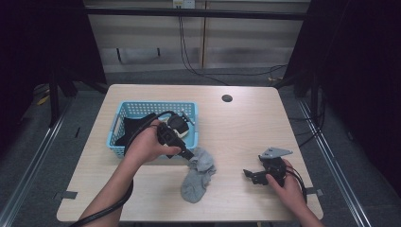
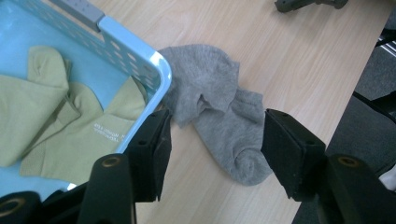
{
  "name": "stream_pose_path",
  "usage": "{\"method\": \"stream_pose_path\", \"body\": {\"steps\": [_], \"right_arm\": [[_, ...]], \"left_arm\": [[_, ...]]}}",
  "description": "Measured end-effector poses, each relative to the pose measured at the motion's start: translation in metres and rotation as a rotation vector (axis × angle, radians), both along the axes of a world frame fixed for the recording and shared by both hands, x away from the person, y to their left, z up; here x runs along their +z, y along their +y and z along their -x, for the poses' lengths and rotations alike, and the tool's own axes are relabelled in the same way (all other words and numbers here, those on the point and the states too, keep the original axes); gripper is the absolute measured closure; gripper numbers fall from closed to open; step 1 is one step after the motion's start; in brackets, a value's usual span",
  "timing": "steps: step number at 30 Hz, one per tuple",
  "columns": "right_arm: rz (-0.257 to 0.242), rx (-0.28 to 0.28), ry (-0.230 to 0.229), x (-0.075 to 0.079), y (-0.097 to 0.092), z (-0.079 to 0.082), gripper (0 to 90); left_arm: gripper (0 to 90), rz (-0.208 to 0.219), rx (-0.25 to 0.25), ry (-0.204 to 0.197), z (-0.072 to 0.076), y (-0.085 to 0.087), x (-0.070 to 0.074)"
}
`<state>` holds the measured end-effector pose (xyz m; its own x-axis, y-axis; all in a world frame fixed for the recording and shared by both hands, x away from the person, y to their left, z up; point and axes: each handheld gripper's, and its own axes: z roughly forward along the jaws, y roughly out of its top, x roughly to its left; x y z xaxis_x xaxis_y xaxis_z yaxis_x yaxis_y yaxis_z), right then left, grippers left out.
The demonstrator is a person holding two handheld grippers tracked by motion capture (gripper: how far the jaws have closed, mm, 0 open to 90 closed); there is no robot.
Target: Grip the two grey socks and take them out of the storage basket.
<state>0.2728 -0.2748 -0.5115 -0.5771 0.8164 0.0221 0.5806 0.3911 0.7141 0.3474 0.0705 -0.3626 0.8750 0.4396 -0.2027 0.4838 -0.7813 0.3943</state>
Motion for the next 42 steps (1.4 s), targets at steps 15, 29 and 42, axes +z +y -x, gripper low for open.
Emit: {"method": "stream_pose_path", "body": {"steps": [15,29,42], "right_arm": [[0.000,0.000,0.000,0.000,0.000,0.000,10.7],[0.000,0.000,0.000,0.000,0.000,0.000,10.7],[0.000,0.000,0.000,0.000,0.000,0.000,10.7]], "left_arm": [[32.1,-0.019,0.013,-0.020,0.016,0.018,-0.023],[28.6,0.030,0.025,-0.061,0.030,0.035,-0.060],[27.8,0.037,0.013,-0.127,0.036,0.053,-0.094]]}}
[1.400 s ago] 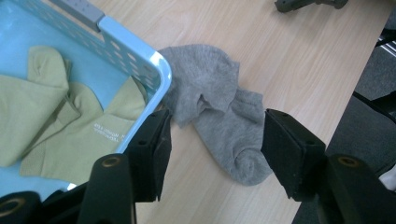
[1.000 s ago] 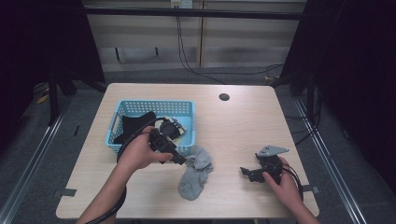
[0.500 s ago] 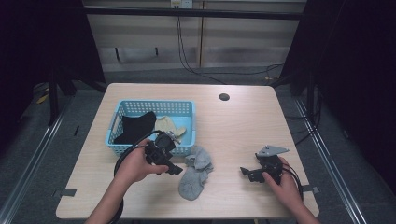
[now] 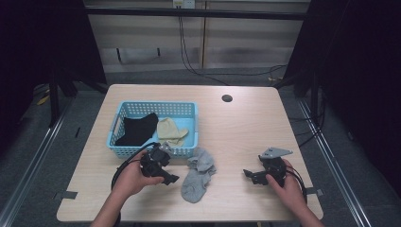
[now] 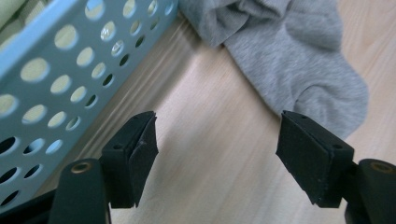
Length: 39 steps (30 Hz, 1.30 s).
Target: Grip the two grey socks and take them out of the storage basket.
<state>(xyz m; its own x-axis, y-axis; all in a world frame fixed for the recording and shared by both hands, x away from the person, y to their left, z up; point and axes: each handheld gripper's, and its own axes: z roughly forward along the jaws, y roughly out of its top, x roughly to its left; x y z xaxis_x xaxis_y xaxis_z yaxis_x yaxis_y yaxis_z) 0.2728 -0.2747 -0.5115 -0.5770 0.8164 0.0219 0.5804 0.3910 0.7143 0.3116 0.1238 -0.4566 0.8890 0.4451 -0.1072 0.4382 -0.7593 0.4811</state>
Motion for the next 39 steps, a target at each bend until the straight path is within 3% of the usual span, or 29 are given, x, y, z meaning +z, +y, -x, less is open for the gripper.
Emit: {"method": "stream_pose_path", "body": {"steps": [3,6,10,17,21,30,32,35,36,39], "right_arm": [[0.000,0.000,0.000,0.000,0.000,0.000,10.7],[0.000,0.000,0.000,0.000,0.000,0.000,10.7],[0.000,0.000,0.000,0.000,0.000,0.000,10.7],[0.000,0.000,0.000,0.000,0.000,0.000,10.7],[0.000,0.000,0.000,0.000,0.000,0.000,10.7],[0.000,0.000,0.000,0.000,0.000,0.000,10.7],[0.000,0.000,0.000,0.000,0.000,0.000,10.7],[0.000,0.000,0.000,0.000,0.000,0.000,10.7],[0.000,0.000,0.000,0.000,0.000,0.000,10.7],[0.000,0.000,0.000,0.000,0.000,0.000,10.7]], "left_arm": [[26.9,0.013,-0.004,-0.044,0.000,0.003,-0.007],[26.6,0.032,-0.004,-0.041,0.000,0.006,-0.013],[25.6,0.052,-0.006,-0.065,0.000,0.008,-0.021],[22.5,0.058,-0.019,-0.087,0.001,0.010,-0.031],[21.2,0.072,-0.009,-0.088,0.001,0.012,-0.034],[19.2,0.091,-0.046,-0.130,0.001,0.017,-0.037],[17.4,0.122,-0.023,-0.137,0.003,0.017,-0.040],[15.8,0.152,-0.028,-0.151,0.003,0.019,-0.043],[15.7,0.143,-0.037,-0.154,0.003,0.020,-0.042],[15.7,0.191,-0.029,-0.165,0.004,0.023,-0.046]]}}
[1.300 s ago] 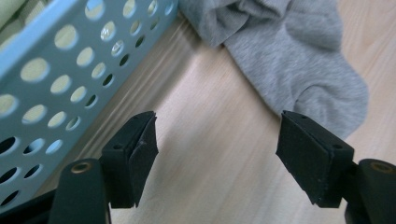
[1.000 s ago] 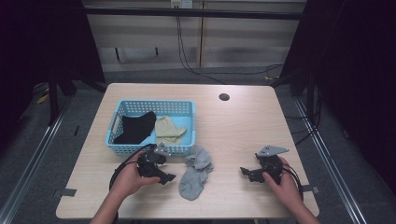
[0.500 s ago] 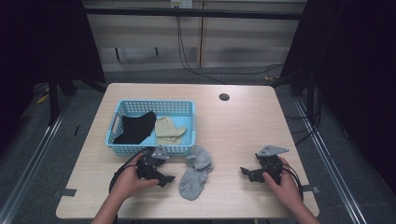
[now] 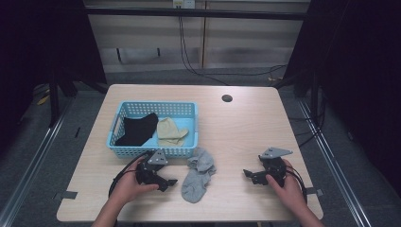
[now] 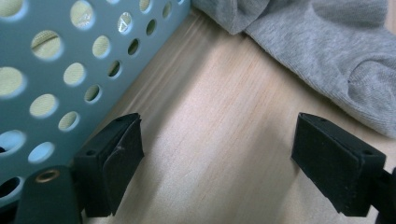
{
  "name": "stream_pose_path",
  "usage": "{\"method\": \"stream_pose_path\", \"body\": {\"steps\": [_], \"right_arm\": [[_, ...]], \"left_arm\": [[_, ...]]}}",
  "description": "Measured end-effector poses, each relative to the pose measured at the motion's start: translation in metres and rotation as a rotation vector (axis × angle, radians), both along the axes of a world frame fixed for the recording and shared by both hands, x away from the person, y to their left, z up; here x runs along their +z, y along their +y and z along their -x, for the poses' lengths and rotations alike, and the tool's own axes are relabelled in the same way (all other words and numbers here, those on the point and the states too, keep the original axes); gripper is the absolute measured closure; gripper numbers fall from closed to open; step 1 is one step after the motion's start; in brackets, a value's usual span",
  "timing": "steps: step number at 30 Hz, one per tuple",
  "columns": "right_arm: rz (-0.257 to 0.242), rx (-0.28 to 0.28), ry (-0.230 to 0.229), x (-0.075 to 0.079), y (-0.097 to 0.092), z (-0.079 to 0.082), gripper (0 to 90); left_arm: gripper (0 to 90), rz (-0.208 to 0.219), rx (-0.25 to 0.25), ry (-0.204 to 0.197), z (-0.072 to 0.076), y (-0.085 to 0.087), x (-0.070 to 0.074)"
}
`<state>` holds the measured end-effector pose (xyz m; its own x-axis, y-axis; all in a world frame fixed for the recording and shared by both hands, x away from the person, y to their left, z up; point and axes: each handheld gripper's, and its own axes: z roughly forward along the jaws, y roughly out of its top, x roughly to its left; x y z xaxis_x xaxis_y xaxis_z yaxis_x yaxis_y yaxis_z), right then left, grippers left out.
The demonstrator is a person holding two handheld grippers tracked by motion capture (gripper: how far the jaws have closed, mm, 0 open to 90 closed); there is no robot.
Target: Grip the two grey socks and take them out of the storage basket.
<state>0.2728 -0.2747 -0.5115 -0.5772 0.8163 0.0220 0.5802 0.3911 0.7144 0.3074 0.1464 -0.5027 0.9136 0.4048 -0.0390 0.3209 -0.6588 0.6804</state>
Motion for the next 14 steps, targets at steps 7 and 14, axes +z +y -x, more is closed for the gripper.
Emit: {"method": "stream_pose_path", "body": {"steps": [7,14], "right_arm": [[0.000,0.000,0.000,0.0000,0.0000,0.0000,10.7],[0.000,0.000,0.000,0.0000,0.0000,0.0000,10.7]], "left_arm": [[15.4,0.051,-0.010,-0.023,0.0018,0.0064,-0.0049],[15.0,0.061,-0.002,-0.032,0.0028,0.0068,-0.0060]]}}
